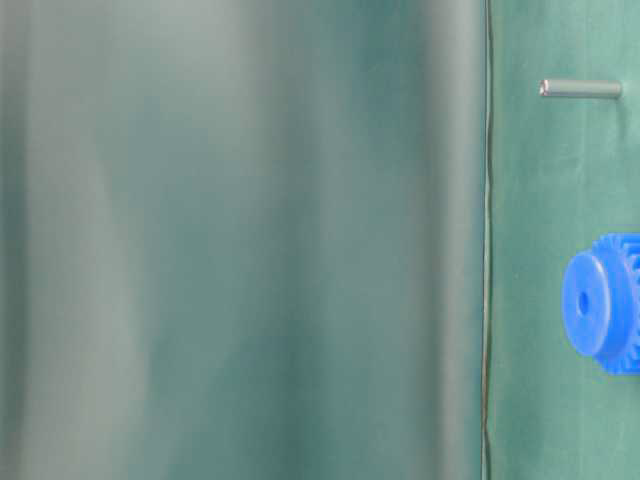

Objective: Insert the shaft placed at a random location into the center hole of the medium gear at another random location.
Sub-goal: 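Move the right gripper left over the upright silver shaft, open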

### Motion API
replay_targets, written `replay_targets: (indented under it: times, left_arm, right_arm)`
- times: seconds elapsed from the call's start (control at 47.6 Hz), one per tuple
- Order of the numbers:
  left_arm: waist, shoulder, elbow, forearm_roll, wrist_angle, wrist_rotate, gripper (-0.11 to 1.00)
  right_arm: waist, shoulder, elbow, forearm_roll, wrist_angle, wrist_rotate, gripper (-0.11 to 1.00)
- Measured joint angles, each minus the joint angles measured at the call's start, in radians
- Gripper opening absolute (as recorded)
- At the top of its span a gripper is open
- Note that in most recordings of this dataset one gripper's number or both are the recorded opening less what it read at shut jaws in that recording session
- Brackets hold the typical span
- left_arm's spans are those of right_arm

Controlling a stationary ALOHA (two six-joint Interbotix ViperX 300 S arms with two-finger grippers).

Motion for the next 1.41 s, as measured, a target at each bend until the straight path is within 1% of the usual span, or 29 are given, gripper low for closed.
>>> replay_targets:
  times: [0.042, 0.084, 0.105, 0.126, 0.252, 0.441, 0.673, 1.114, 1.303, 1.408]
  left_arm:
    - [0.000, 0.000, 0.000, 0.000, 0.000, 0.000, 0.00]
    - [0.000, 0.000, 0.000, 0.000, 0.000, 0.000, 0.00]
    - [-0.002, 0.000, 0.000, 0.000, 0.000, -0.002, 0.00]
    - [-0.002, 0.000, 0.000, 0.000, 0.000, 0.000, 0.00]
    - [-0.002, 0.000, 0.002, 0.000, 0.000, 0.000, 0.00]
    - [-0.002, 0.000, 0.000, 0.000, 0.002, -0.002, 0.00]
    - [-0.002, 0.000, 0.000, 0.000, 0.002, 0.000, 0.00]
    - [-0.002, 0.003, 0.002, 0.002, 0.002, 0.000, 0.00]
    - [-0.002, 0.003, 0.000, 0.000, 0.000, 0.000, 0.00]
    - [-0.002, 0.003, 0.002, 0.002, 0.002, -0.002, 0.00]
  right_arm:
    - [-0.018, 0.035, 0.002, -0.002, -0.012, -0.002, 0.73]
    - [-0.032, 0.071, 0.002, 0.000, -0.025, -0.002, 0.84]
    - [-0.038, 0.091, 0.000, 0.000, -0.032, -0.002, 0.88]
    - [-0.043, 0.109, 0.000, 0.000, -0.040, -0.002, 0.90]
    - [-0.074, 0.218, 0.002, -0.002, -0.094, -0.005, 0.85]
    - [-0.117, 0.368, -0.005, -0.002, -0.170, -0.012, 0.85]
    - [-0.133, 0.512, -0.011, 0.002, -0.256, -0.014, 0.85]
    - [-0.167, 0.735, -0.026, 0.023, -0.399, -0.014, 0.84]
    - [-0.167, 0.813, -0.048, 0.034, -0.425, -0.014, 0.84]
    - [-0.167, 0.827, -0.052, 0.035, -0.433, -0.014, 0.83]
